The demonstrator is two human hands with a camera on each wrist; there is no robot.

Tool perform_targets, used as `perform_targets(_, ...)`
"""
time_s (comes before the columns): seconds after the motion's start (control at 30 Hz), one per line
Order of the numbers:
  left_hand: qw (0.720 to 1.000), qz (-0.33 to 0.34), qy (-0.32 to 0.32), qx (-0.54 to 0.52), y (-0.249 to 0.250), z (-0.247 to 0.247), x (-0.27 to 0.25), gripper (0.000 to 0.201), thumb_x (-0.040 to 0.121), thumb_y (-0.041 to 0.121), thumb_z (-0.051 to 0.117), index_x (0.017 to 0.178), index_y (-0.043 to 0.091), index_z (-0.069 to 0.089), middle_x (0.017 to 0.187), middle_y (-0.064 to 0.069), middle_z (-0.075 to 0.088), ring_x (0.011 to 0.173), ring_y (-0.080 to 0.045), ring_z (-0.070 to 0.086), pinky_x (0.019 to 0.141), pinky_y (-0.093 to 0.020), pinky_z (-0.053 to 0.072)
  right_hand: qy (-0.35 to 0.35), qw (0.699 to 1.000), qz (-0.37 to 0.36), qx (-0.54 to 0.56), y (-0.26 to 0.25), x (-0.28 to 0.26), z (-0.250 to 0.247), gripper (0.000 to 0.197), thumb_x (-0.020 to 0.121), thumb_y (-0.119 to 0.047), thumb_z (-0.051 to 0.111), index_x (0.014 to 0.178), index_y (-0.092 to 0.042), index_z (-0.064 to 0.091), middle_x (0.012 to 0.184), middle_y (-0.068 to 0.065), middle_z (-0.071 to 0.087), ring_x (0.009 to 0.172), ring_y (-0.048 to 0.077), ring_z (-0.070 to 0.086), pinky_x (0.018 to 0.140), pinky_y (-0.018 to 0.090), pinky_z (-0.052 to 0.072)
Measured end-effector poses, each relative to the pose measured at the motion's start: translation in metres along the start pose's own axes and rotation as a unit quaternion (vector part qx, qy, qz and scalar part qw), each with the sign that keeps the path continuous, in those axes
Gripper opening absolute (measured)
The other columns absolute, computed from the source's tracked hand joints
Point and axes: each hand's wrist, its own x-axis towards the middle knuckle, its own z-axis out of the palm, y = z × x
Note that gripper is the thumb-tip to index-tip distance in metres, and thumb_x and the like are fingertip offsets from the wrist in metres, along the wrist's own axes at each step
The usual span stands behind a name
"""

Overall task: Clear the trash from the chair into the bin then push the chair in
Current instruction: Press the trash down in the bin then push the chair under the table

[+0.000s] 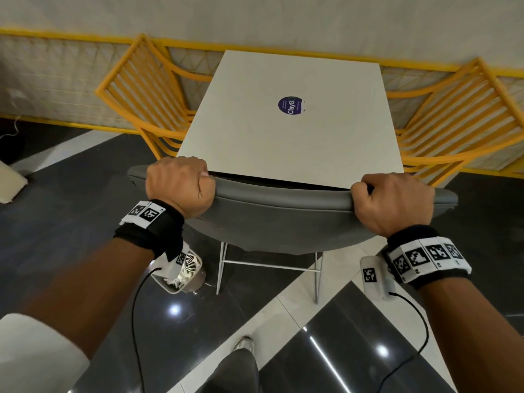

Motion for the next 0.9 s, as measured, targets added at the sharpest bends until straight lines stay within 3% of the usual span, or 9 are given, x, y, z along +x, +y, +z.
perform_targets(0.2, 1.000, 0.000, 0.012, -0.003, 0.002, -0.001, -0.006, 0.040, 0.078, 0.034, 0.032, 0.061, 0.009, 0.058, 0.056, -0.009, 0.056, 0.052, -0.033, 0.050, 0.050, -0.033, 0.040, 0.000, 1.000, 0.005, 0.005, -0.001, -0.004, -0.001, 0.040, 0.079, -0.036, 0.042, 0.050, -0.009, 0.045, 0.043, 0.002, 0.040, 0.045, 0.031, 0.042, 0.051, 0.021, 0.019)
perform_targets(0.5, 1.000, -0.022, -0.002, 0.017, 0.004, -0.010, -0.025, 0.035, 0.080, 0.032, 0.033, 0.061, 0.009, 0.052, 0.058, -0.010, 0.053, 0.052, -0.029, 0.041, 0.054, -0.032, 0.024, -0.033, 0.999, 0.003, 0.002, -0.006, -0.020, -0.011, 0.041, 0.082, -0.041, 0.040, 0.056, -0.012, 0.053, 0.046, 0.002, 0.042, 0.050, 0.032, 0.045, 0.052, 0.023, 0.023)
perform_targets(0.57, 1.000, -0.024, -0.002, 0.015, 0.007, -0.015, -0.034, 0.035, 0.083, 0.031, 0.035, 0.063, 0.008, 0.053, 0.060, -0.010, 0.054, 0.054, -0.028, 0.040, 0.056, -0.032, 0.026, -0.034, 0.999, 0.000, 0.007, -0.010, -0.027, -0.016, 0.042, 0.082, -0.041, 0.039, 0.057, -0.012, 0.054, 0.048, 0.003, 0.045, 0.051, 0.033, 0.047, 0.055, 0.026, 0.027)
perform_targets(0.67, 1.000, -0.022, -0.007, -0.001, 0.012, -0.025, -0.042, 0.038, 0.089, 0.030, 0.033, 0.066, 0.008, 0.054, 0.065, -0.012, 0.058, 0.060, -0.031, 0.047, 0.066, -0.039, 0.039, -0.045, 0.998, -0.007, 0.034, -0.012, -0.037, -0.022, 0.042, 0.088, -0.037, 0.035, 0.065, -0.012, 0.060, 0.061, 0.010, 0.059, 0.060, 0.032, 0.050, 0.066, 0.034, 0.037)
perform_targets(0.73, 0.999, -0.031, -0.024, -0.020, 0.014, -0.029, -0.054, 0.041, 0.093, 0.033, 0.032, 0.080, 0.008, 0.061, 0.083, -0.014, 0.065, 0.081, -0.034, 0.056, 0.084, -0.044, 0.040, -0.064, 0.996, -0.020, 0.051, -0.014, -0.048, -0.025, 0.047, 0.092, -0.038, 0.031, 0.080, -0.009, 0.066, 0.081, 0.016, 0.069, 0.076, 0.036, 0.057, 0.084, 0.043, 0.042)
perform_targets(0.77, 0.999, -0.034, -0.031, -0.030, 0.015, -0.029, -0.065, 0.042, 0.095, 0.035, 0.033, 0.097, 0.008, 0.064, 0.101, -0.014, 0.067, 0.099, -0.034, 0.057, 0.097, -0.046, 0.037, -0.070, 0.995, -0.024, 0.066, -0.016, -0.056, -0.024, 0.049, 0.092, -0.039, 0.030, 0.091, -0.009, 0.068, 0.094, 0.017, 0.071, 0.089, 0.037, 0.060, 0.093, 0.046, 0.041)
perform_targets(0.83, 0.997, -0.028, -0.026, -0.069, 0.018, -0.031, -0.093, 0.049, 0.097, 0.035, 0.036, 0.135, 0.009, 0.052, 0.143, -0.012, 0.052, 0.136, -0.029, 0.042, 0.118, -0.047, 0.022, -0.067, 0.992, -0.035, 0.102, -0.021, -0.081, -0.026, 0.051, 0.093, -0.040, 0.036, 0.122, -0.008, 0.062, 0.126, 0.018, 0.063, 0.120, 0.038, 0.053, 0.111, 0.050, 0.034)
perform_targets(0.9, 0.994, -0.029, -0.029, -0.102, 0.016, -0.026, -0.134, 0.057, 0.098, 0.030, 0.039, 0.150, 0.009, 0.036, 0.161, -0.009, 0.029, 0.149, -0.025, 0.025, 0.123, -0.043, 0.016, -0.048, 0.986, -0.040, 0.151, -0.022, -0.119, -0.027, 0.051, 0.094, -0.035, 0.047, 0.136, -0.008, 0.052, 0.146, 0.016, 0.046, 0.138, 0.036, 0.039, 0.116, 0.047, 0.030)
